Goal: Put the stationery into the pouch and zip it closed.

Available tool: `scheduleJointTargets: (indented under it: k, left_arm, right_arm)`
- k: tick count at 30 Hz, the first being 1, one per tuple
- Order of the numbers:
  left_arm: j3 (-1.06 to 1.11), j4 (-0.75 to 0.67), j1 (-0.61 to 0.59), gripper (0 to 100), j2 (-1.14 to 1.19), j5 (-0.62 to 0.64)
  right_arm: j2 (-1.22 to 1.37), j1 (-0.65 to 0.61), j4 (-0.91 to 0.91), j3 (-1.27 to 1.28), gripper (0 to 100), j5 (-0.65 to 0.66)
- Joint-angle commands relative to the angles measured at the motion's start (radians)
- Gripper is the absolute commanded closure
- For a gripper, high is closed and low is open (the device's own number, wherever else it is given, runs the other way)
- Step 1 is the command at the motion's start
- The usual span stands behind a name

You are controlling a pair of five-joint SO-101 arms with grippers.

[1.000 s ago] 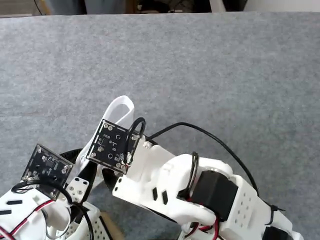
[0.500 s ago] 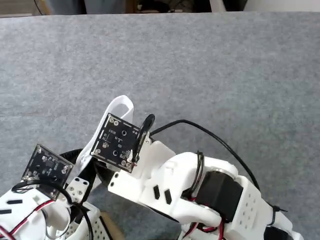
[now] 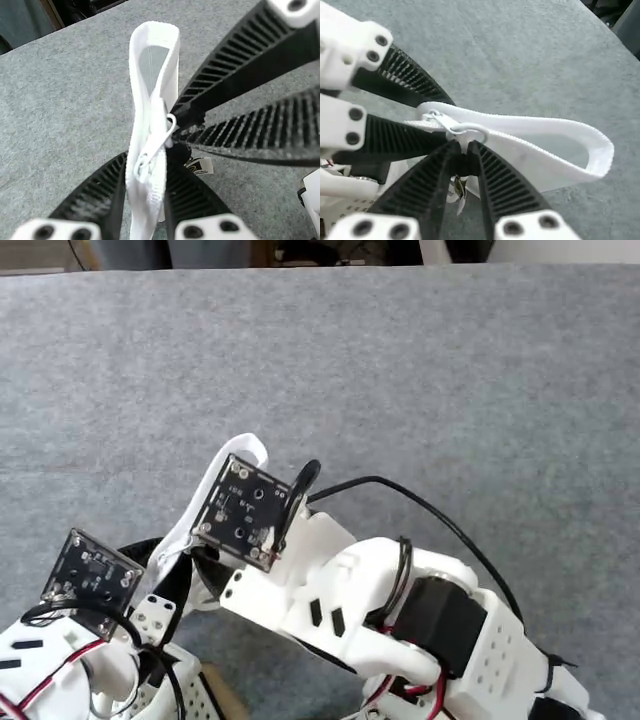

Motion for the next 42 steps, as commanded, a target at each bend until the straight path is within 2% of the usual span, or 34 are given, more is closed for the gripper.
scheduleJointTargets:
  k: [1, 5, 10, 14, 39, 42]
  left_arm:
    - [-0.007, 0.002, 0.019, 97, 0.003, -0.008]
    - [-0.004, 0.002, 0.056, 97, 0.003, -0.008]
    - [0.001, 0.002, 0.059, 97, 0.005, -0.009]
    - [0.001, 0.002, 0.061, 97, 0.003, -0.009]
    - [0.002, 0.002, 0.061, 97, 0.002, -0.009]
    - [0.002, 0.002, 0.061, 97, 0.002, -0.009]
  right_arm:
    - [0.015, 0.006, -0.02, -0.01, 98.7, 0.058]
    - [0.022, 0.005, -0.02, -0.07, 97.2, 0.069]
    - [0.019, 0.005, -0.015, -0.084, 86.7, 0.069]
    - [0.019, 0.005, -0.017, -0.084, 82.3, 0.137]
    - [0.024, 0.048, -0.068, -0.033, 82.6, 0.209]
    - [0.024, 0.048, -0.068, -0.033, 87.1, 0.209]
